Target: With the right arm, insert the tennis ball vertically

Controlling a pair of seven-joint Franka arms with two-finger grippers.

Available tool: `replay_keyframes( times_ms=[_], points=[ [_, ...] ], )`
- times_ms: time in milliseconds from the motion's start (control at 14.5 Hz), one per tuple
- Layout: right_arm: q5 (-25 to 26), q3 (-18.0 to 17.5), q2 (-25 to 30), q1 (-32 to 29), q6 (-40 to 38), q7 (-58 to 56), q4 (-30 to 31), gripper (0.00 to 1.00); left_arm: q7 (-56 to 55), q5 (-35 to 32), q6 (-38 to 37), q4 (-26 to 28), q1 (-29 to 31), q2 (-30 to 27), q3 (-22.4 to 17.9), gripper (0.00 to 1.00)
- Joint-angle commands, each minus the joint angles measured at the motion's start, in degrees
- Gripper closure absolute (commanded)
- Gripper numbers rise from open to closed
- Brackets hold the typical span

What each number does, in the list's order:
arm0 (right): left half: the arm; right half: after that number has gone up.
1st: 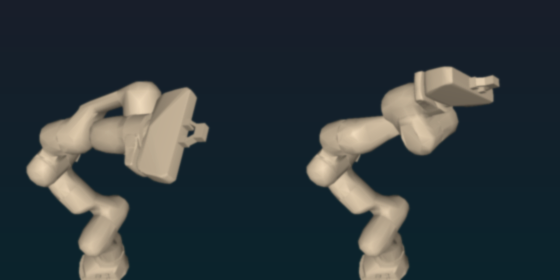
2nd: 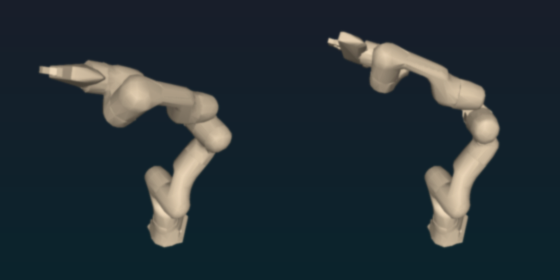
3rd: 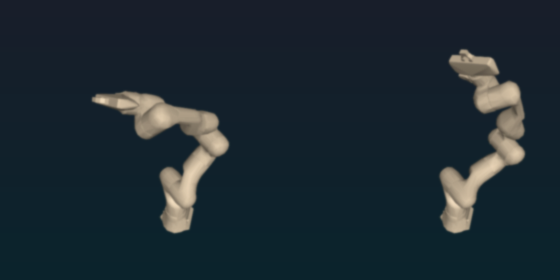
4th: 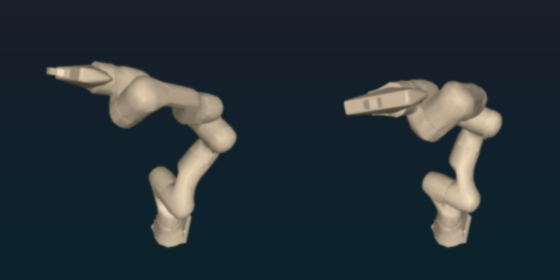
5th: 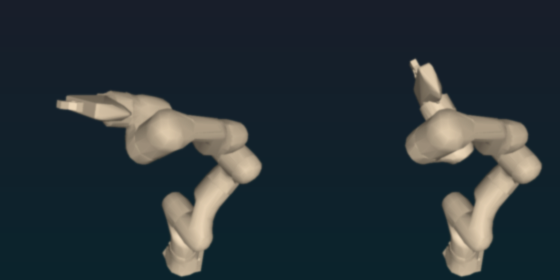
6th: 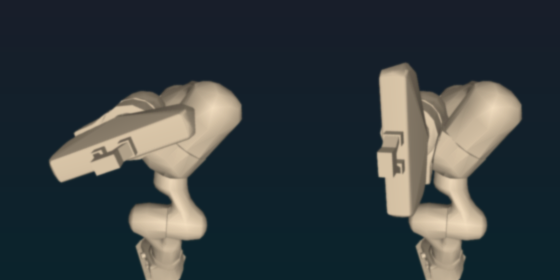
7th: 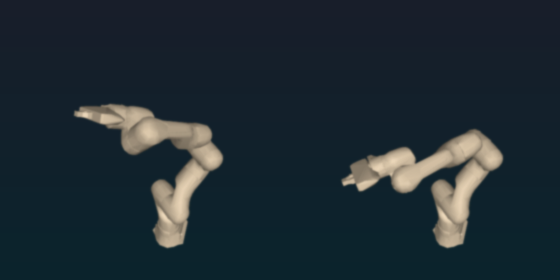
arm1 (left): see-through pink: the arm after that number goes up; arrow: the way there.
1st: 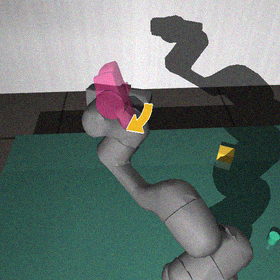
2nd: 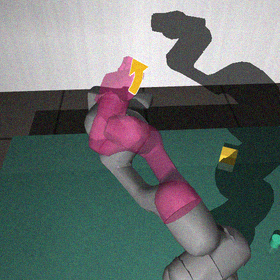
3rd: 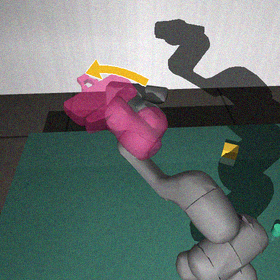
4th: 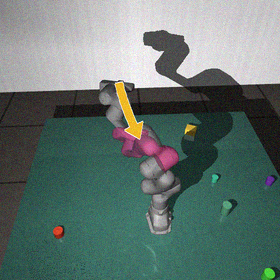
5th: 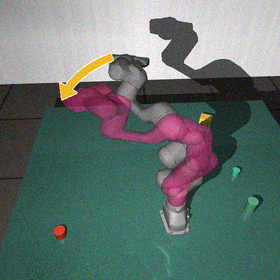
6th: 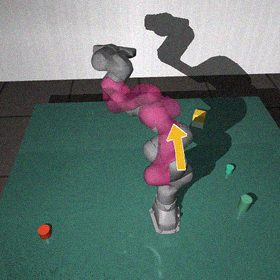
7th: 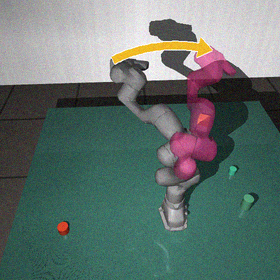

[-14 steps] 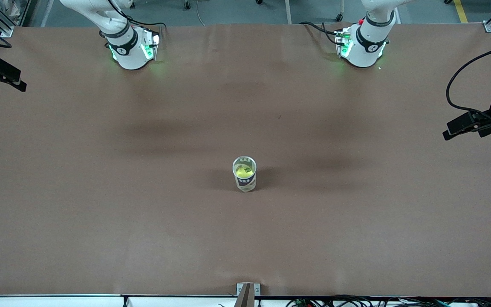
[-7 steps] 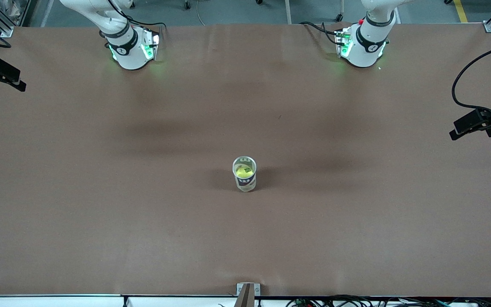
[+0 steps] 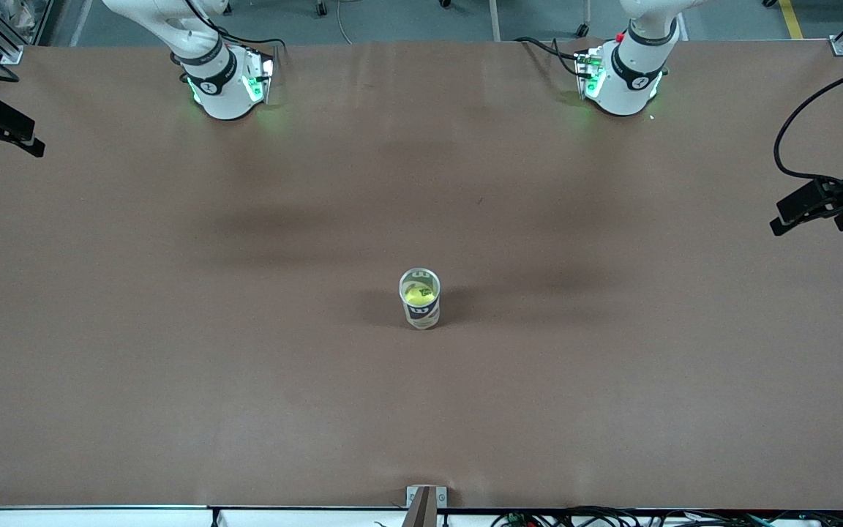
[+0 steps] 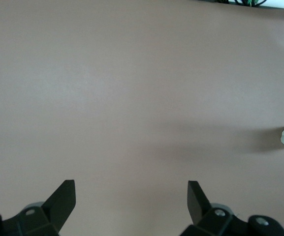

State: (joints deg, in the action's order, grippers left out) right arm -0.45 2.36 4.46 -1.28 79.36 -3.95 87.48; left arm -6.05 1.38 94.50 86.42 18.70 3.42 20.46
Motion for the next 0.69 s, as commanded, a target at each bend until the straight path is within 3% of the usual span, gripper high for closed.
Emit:
replay_keyframes(
  times_ms=[0,415,623],
  points=[
    [-0.25,-0.25,1.52,-0.48,0.01,-0.71,1.21,0.0,0.51,-0.94,1.47,3.59,0.37,-3.24,0.28,0.0],
    [-0.16,-0.25,1.52,-0.48,0.01,-0.71,1.29,0.0,0.77,-0.5,1.38,3.23,-1.29,-3.24,-0.77,0.0],
    [-0.16,-0.25,1.52,-0.56,0.01,-0.8,1.29,0.0,1.04,-0.68,1.12,2.8,-9.27,-3.16,-8.83,0.0]
  ],
)
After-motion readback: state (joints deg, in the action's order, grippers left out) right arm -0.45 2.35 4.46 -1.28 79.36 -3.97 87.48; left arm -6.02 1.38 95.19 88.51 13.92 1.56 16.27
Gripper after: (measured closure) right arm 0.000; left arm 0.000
